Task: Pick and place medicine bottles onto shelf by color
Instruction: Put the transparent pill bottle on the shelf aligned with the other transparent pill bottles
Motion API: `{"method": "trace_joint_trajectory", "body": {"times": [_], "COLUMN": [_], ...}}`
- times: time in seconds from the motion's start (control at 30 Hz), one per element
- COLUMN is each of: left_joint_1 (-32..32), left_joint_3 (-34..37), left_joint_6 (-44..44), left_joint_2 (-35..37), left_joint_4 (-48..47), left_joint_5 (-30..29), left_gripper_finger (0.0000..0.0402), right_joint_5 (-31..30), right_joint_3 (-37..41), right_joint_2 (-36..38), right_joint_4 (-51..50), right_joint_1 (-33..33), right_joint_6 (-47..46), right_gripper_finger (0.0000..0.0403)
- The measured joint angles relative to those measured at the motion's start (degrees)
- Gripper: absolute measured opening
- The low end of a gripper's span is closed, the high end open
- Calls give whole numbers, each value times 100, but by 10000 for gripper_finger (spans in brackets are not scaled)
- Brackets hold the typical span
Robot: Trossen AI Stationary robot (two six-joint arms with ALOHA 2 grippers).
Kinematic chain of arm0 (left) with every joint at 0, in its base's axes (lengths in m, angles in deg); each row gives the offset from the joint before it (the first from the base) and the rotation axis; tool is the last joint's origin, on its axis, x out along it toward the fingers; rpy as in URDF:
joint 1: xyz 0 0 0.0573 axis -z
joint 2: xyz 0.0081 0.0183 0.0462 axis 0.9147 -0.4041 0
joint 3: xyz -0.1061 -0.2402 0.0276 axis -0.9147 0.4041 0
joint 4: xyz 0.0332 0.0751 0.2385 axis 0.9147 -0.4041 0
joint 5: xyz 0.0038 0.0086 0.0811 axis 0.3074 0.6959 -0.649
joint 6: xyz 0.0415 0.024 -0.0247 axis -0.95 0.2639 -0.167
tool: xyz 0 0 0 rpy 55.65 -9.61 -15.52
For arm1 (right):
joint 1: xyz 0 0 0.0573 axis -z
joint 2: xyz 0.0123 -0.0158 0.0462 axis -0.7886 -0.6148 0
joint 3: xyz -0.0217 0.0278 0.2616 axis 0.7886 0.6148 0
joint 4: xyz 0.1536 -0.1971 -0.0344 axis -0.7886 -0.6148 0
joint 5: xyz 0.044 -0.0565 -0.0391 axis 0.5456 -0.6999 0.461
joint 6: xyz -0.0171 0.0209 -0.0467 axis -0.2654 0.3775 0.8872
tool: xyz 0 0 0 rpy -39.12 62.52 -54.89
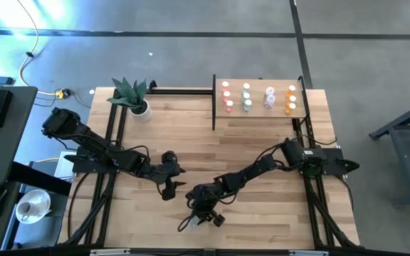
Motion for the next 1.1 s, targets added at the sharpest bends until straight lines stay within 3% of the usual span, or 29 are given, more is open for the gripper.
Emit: {"method": "trace_joint_trajectory", "body": {"times": [0.17, 0.3, 0.47, 0.63, 0.93, 1.1], "left_joint_1": [2, 3, 4, -8, -531, -949], "left_joint_3": [0, 0, 0, 0, -4, -7], "left_joint_6": [30, 33, 34, 33, 184, 186], "left_joint_2": [0, 0, 0, 0, 0, 0], "left_joint_4": [-175, -161, -44, 134, 685, 1181], "left_joint_5": [94, 820, 1413, 1322, 1439, 2022], "left_gripper_finger": [225, 225, 225, 225, 226, 226], "right_joint_5": [-24, -144, -1142, -1922, -2680, -2717], "right_joint_3": [11, 13, 13, 11, 7, 7], "right_joint_2": [173, 582, 1189, 1874, 2523, 2523], "right_joint_4": [-302, -834, -1764, -2647, -3327, -3886], "right_joint_1": [59, 145, 148, 98, 256, 468], "right_joint_6": [17, 4, 79, 119, -357, -753], "right_gripper_finger": [118, 118, 118, 122, 124, 125]}}
